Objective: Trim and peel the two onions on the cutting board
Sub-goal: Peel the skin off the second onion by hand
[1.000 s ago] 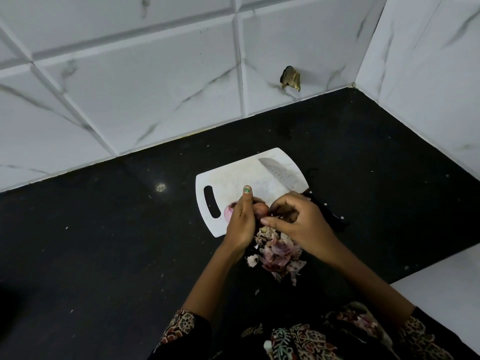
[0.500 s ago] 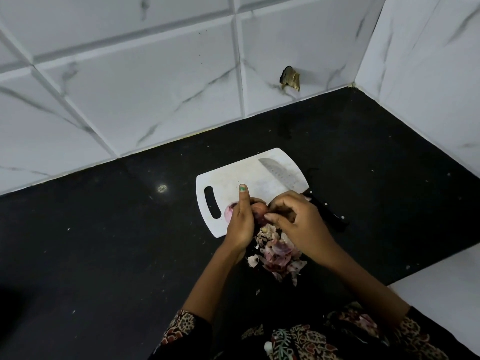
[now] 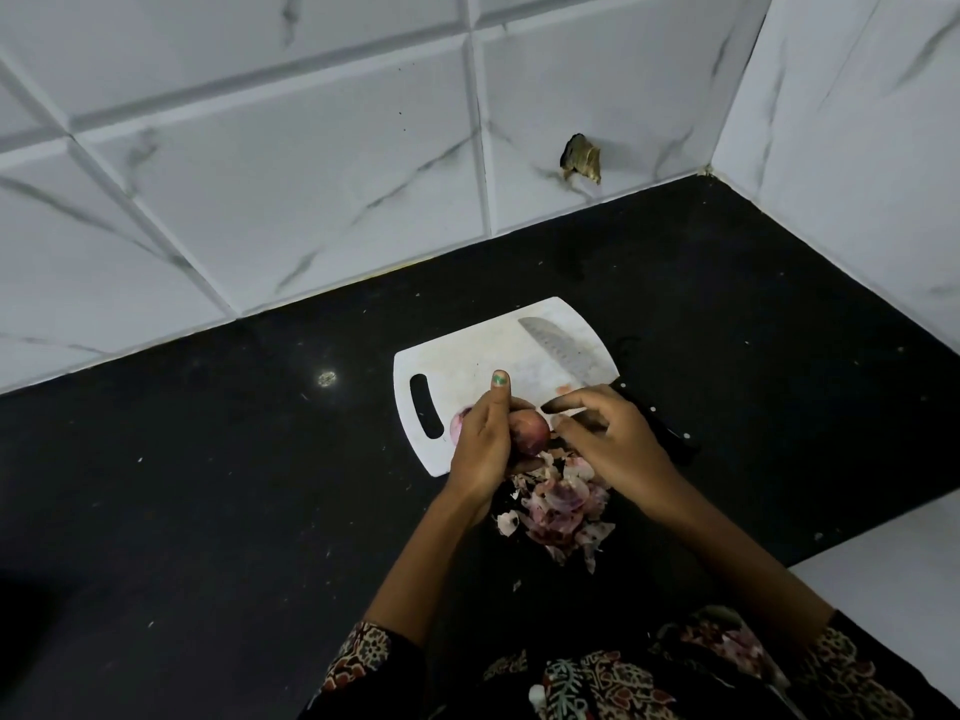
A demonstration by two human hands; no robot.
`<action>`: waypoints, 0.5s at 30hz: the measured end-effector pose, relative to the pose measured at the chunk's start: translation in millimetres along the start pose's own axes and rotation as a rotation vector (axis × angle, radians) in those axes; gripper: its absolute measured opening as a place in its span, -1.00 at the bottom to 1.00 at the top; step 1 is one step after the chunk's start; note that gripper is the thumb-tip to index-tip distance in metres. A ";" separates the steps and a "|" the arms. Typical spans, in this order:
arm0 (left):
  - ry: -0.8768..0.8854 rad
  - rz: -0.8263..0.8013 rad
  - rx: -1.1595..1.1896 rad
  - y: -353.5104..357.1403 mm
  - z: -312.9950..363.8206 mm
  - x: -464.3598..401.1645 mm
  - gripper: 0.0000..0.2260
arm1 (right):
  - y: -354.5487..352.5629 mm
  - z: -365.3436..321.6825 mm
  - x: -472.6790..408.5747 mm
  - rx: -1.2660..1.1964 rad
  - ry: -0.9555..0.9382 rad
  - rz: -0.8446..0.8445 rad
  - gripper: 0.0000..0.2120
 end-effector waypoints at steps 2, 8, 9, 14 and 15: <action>0.055 0.034 -0.015 -1.7 0.5 -1.7 -0.41 | 1.2 -6.6 0.5 -0.063 0.021 -0.066 -0.83; 0.100 0.057 -0.054 -3.6 1.3 -6.0 -0.47 | 2.1 -14.3 -0.4 -0.018 -0.014 -0.007 -0.80; 0.104 0.058 -0.061 -4.4 1.5 -6.6 -0.45 | 3.2 -16.1 -0.7 -0.009 -0.023 0.003 -0.84; 0.132 0.074 -0.075 -3.8 0.2 -9.8 -0.39 | 2.1 -15.8 0.0 0.026 -0.025 0.054 -0.96; 0.131 0.083 -0.078 -4.4 0.4 -10.8 -0.38 | 1.1 -16.3 0.7 0.001 -0.018 0.038 -0.95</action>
Point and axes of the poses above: each hand's wrist, its own x-axis away from the middle knuckle, its own y-axis out of the palm, z = x × y, the point moved 2 cm from there along -x, towards the middle knuckle, and after that the axes turned 6 degrees about -y, right-handed, at the moved point
